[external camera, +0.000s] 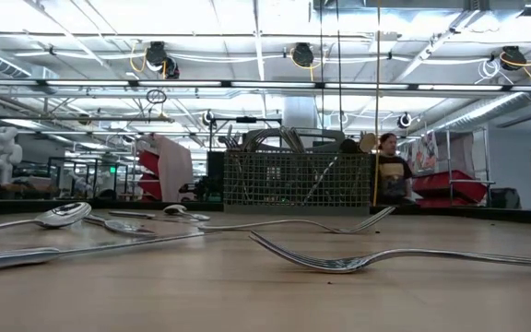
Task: Sort silverware
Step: Put the silver spoon into the silverware organizer
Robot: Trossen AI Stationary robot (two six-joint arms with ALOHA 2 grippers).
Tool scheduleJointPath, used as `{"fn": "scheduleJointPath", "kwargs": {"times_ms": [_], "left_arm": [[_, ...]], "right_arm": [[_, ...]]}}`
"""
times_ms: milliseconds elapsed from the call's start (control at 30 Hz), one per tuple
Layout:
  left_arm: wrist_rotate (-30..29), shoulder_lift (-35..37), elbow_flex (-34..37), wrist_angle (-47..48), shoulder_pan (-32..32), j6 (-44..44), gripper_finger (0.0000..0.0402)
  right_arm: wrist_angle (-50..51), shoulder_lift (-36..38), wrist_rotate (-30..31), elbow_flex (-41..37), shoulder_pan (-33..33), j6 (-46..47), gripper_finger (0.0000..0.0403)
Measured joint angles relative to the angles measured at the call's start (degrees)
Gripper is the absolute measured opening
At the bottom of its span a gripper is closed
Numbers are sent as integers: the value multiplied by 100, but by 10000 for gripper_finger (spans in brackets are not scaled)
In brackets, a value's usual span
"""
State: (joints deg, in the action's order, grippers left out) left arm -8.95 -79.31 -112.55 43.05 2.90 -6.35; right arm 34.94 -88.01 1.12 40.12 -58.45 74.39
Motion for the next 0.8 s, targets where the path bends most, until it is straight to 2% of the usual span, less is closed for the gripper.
{"fn": "scheduleJointPath", "kwargs": {"times_ms": [267, 433, 633, 800], "left_arm": [[-48, 173, 2, -1, 0, 2, 102], [-48, 402, 2, -28, 0, 1, 102], [-50, 668, 2, -37, 0, 0, 102], [-50, 799, 2, 146, 0, 0, 102]], "right_arm": [[300, -37, 356, 287, 356, 486, 2], [1454, -27, 1575, 1001, 922, 425, 1], [2832, 39, 2651, 2241, 1984, -669, 1], [4100, 48, 3085, 3566, 2995, -2044, 1]]}}
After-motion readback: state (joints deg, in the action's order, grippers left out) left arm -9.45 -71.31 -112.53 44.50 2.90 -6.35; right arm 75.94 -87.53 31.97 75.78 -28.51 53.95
